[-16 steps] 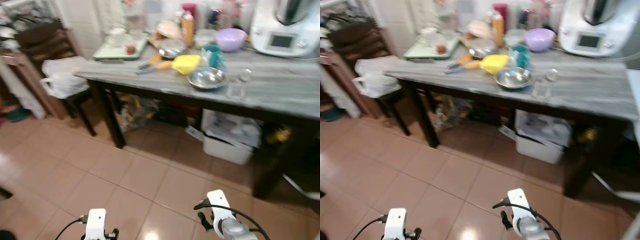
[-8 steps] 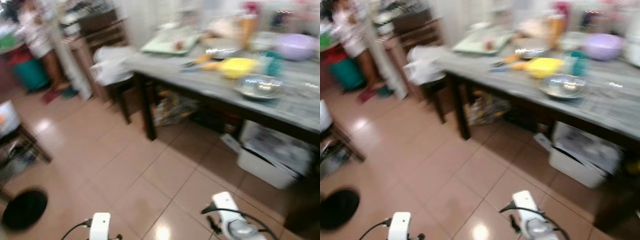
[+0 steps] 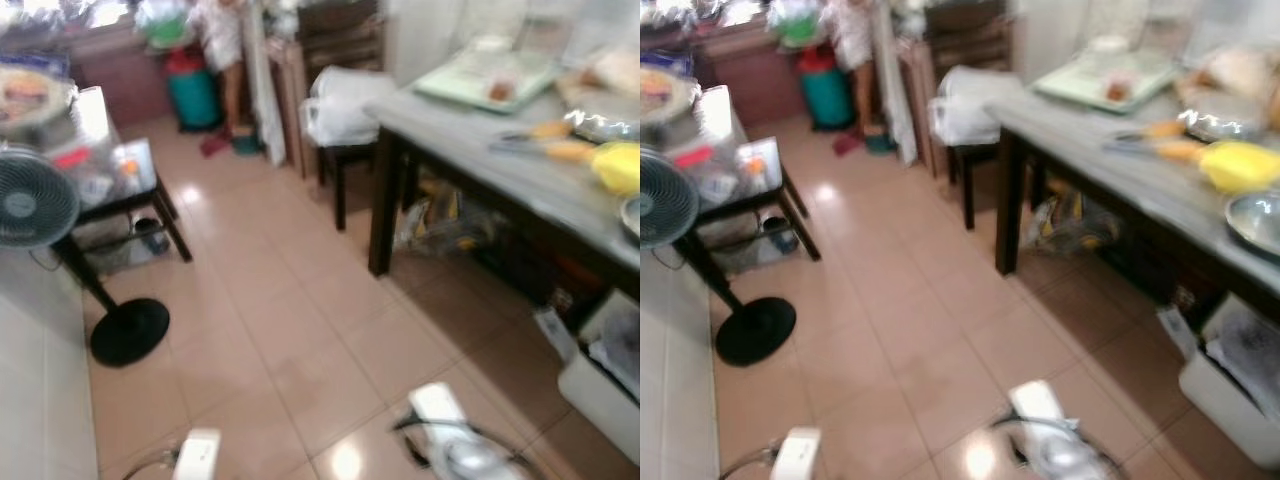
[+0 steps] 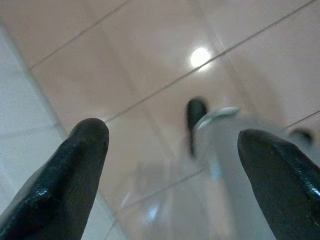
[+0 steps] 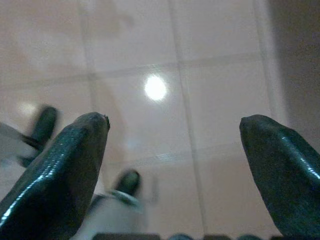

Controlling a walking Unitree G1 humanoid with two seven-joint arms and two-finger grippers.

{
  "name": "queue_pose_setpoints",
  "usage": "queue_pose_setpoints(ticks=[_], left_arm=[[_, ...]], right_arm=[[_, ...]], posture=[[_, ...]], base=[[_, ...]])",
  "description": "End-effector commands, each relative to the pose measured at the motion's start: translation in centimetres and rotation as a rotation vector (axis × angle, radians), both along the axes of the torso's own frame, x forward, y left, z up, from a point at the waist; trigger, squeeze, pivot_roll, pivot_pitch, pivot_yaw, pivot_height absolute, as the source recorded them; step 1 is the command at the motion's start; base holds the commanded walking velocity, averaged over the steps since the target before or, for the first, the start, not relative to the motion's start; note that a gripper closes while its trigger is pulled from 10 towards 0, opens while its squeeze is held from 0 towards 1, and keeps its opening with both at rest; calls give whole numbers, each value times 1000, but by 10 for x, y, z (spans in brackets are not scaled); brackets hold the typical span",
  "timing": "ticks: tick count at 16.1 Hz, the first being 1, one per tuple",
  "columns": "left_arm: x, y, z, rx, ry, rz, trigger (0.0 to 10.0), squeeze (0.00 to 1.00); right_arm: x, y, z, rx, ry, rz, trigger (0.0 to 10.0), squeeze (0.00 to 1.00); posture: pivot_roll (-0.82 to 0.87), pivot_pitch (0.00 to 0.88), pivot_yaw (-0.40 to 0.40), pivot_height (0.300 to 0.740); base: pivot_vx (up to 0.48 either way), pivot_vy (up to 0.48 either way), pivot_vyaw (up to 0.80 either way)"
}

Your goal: Setting the table

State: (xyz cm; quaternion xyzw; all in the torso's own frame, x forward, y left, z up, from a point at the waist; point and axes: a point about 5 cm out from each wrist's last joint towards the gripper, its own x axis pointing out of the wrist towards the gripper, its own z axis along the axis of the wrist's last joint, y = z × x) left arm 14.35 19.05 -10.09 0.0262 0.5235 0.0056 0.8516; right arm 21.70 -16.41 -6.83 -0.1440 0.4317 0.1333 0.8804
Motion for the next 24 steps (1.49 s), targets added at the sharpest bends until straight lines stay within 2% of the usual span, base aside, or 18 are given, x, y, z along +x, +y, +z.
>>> queue_pose_setpoints(ticks=[1, 9, 14, 17, 20, 24], left_arm=[[7, -1, 2, -4, -20, -10, 10000, 0], [4, 0, 1, 4, -11, 1, 10000, 0], [2, -2, 1, 2, -9, 25, 10000, 0], [-1, 0, 0, -3, -11, 76, 10000, 0], [-10, 6, -3, -13, -5, 153, 10000, 0], [-15, 9, -4, -19, -6, 166, 10000, 0]], right_arm=[[-5, -5, -3, -17, 20, 0, 10000, 0], [-16, -7, -8, -41, 51, 31, 10000, 0], [-18, -7, -9, -65, 67, 81, 10000, 0], [-18, -7, -9, -75, 74, 119, 10000, 0], [-14, 2, -8, -63, 64, 167, 10000, 0], [-13, 6, -7, -37, 60, 164, 10000, 0]], posture=[[-145, 0, 88, 740], [-132, 0, 77, 740], [-95, 0, 37, 740], [-47, 0, 4, 740], [-20, 0, -13, 740], [26, 0, -24, 740]], base=[[0, 0, 800], [0, 0, 800], [0, 0, 800], [0, 0, 800], [0, 0, 800], [0, 0, 116]])
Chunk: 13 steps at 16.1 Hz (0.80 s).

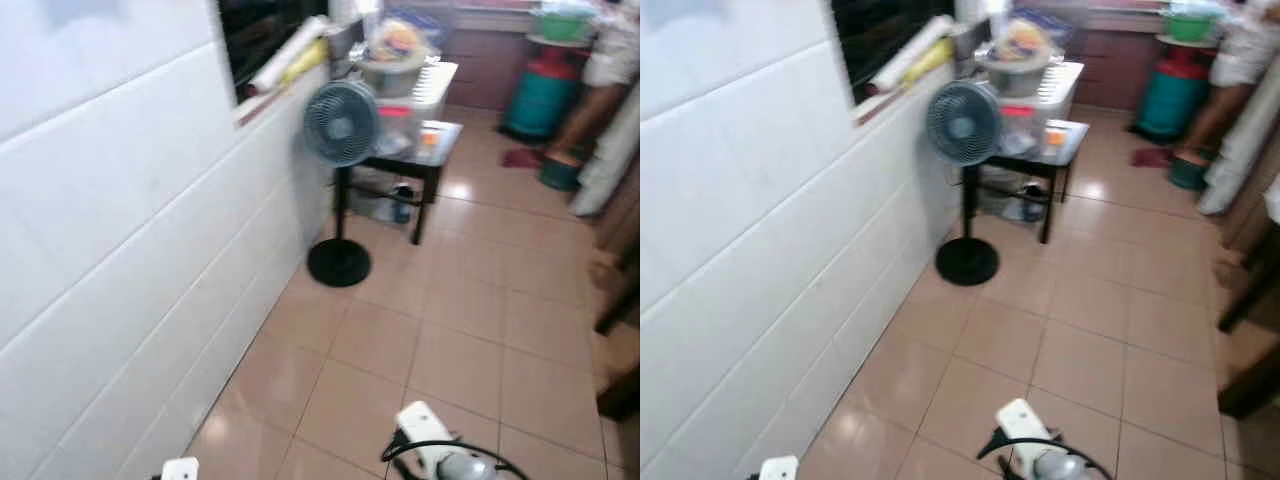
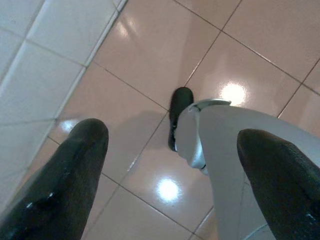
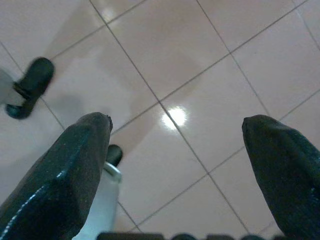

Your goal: Setting the table

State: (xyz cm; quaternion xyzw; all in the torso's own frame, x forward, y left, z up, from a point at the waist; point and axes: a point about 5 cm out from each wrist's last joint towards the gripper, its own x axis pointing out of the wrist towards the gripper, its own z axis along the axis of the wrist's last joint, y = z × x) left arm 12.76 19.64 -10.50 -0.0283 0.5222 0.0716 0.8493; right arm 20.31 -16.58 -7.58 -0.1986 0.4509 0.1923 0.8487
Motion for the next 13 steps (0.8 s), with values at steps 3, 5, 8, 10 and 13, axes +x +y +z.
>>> queue_pose_setpoints(ticks=[3, 5, 8, 10, 13], left_arm=[[0, 4, 1, -8, -8, -19, 10000, 0], [-1, 4, 1, -12, -10, -25, 10000, 0], [-1, 4, 1, -18, -10, -37, 10000, 0], [-1, 4, 1, -26, -11, -46, 10000, 0], [0, 4, 1, -31, -14, -51, 10000, 0]], right_arm=[[-1, 6, -1, 21, 9, -9, 10000, 0], [-7, 2, -4, 9, 25, -19, 10000, 0], [-10, 0, -5, 0, 34, -20, 10000, 0], [-7, 5, -4, 6, 25, -15, 10000, 0], [-6, 6, -4, 10, 23, -14, 10000, 0]], posture=[[24, 0, -10, 740], [21, 0, -3, 740], [18, 0, 4, 740], [14, 0, 8, 740], [14, 0, 8, 740]], base=[[0, 0, 0], [0, 0, -334], [0, 0, -792], [0, 0, -372], [199, 0, 0]])
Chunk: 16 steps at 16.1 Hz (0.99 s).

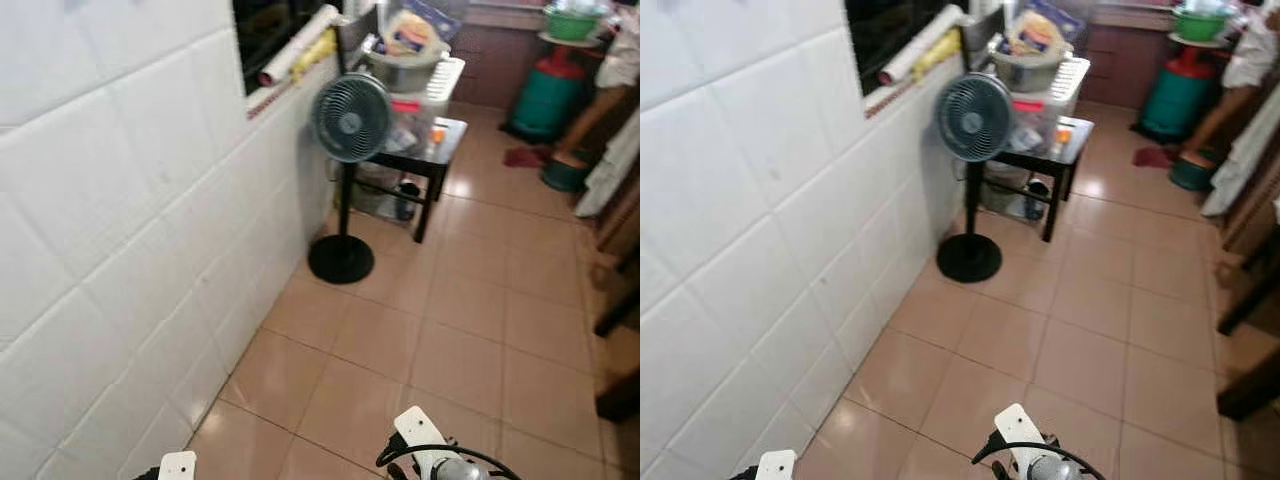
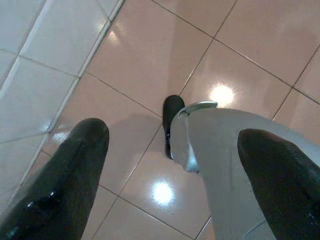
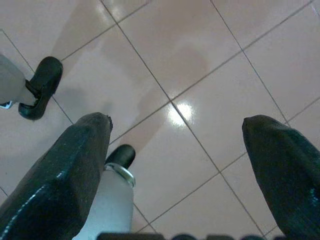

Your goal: Setting the table

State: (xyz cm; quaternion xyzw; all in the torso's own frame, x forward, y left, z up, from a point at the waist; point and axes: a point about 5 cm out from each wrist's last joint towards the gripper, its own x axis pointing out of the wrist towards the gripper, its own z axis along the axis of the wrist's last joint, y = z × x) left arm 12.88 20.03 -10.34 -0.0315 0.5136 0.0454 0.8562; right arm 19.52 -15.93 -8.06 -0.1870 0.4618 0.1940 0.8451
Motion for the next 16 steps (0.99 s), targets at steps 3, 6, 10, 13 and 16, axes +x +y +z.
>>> queue_pose_setpoints(ticks=[3, 6, 10, 13, 16], left_arm=[[-2, 1, 0, -2, 11, -15, 10000, 0], [0, 2, 0, 2, 10, -49, 10000, 0], [6, 1, 2, 7, 4, -92, 10000, 0], [4, 2, 2, 10, 3, -111, 10000, 0], [3, 5, 2, 13, 6, -113, 10000, 0]], right_arm=[[1, -2, 0, -8, -2, -2, 10000, 0], [0, -2, 0, -9, -1, -7, 10000, 0], [0, -1, 0, -8, -1, -14, 10000, 0], [-1, 1, 0, -6, -5, 3, 10000, 0], [-2, 4, -1, -9, -5, 26, 10000, 0]], posture=[[14, 0, 12, 740], [8, 0, 19, 740], [-5, 0, 29, 740], [-10, 0, 33, 740], [-11, 0, 34, 740]], base=[[323, 0, -383], [361, 0, -800], [369, 0, -800], [350, 0, -244], [310, 0, 0]])
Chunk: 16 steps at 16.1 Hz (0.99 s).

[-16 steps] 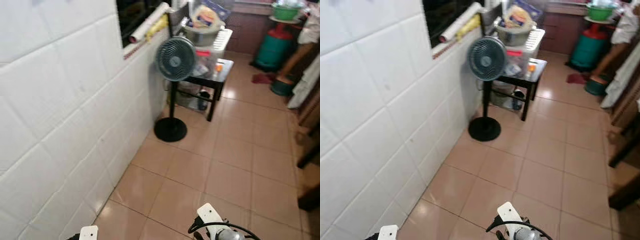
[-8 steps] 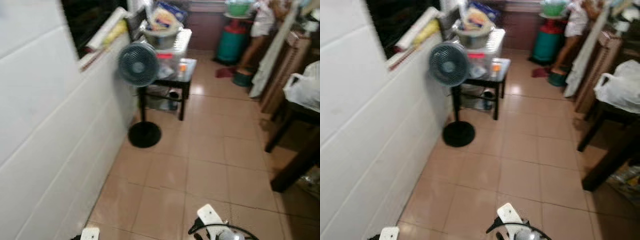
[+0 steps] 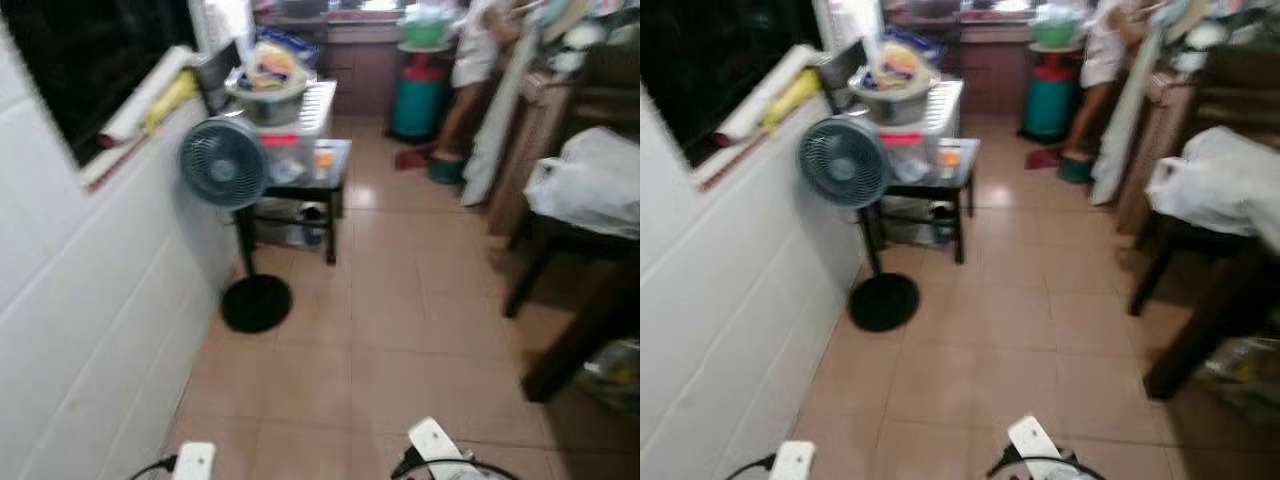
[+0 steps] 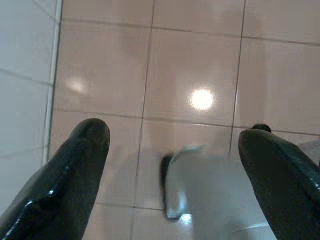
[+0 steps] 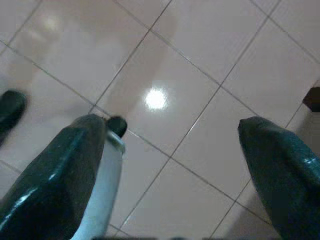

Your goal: Setting the table

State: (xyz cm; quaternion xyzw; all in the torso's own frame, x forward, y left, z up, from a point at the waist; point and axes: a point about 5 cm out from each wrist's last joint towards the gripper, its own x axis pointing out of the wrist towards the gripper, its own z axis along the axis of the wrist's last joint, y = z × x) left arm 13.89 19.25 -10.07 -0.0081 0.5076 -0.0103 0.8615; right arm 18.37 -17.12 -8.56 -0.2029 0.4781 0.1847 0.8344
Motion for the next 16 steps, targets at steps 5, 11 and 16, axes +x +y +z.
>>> queue_pose_setpoints(ticks=[5, 11, 16], left_arm=[[-6, 15, 0, 38, 14, 8, 10000, 0], [29, -1, 11, 60, -51, -115, 10000, 0], [44, -18, 15, 73, -71, -190, 10000, 0]], right_arm=[[12, 16, 5, 34, -39, 28, 10000, 0], [13, 10, 6, 10, -82, -79, 10000, 0], [13, 6, 6, 14, -95, -189, 10000, 0]], posture=[[-9, 0, 33, 740], [-81, 0, 63, 740], [-172, 0, 96, 740]], base=[[0, 0, 0], [0, 0, 0], [0, 0, 0]])
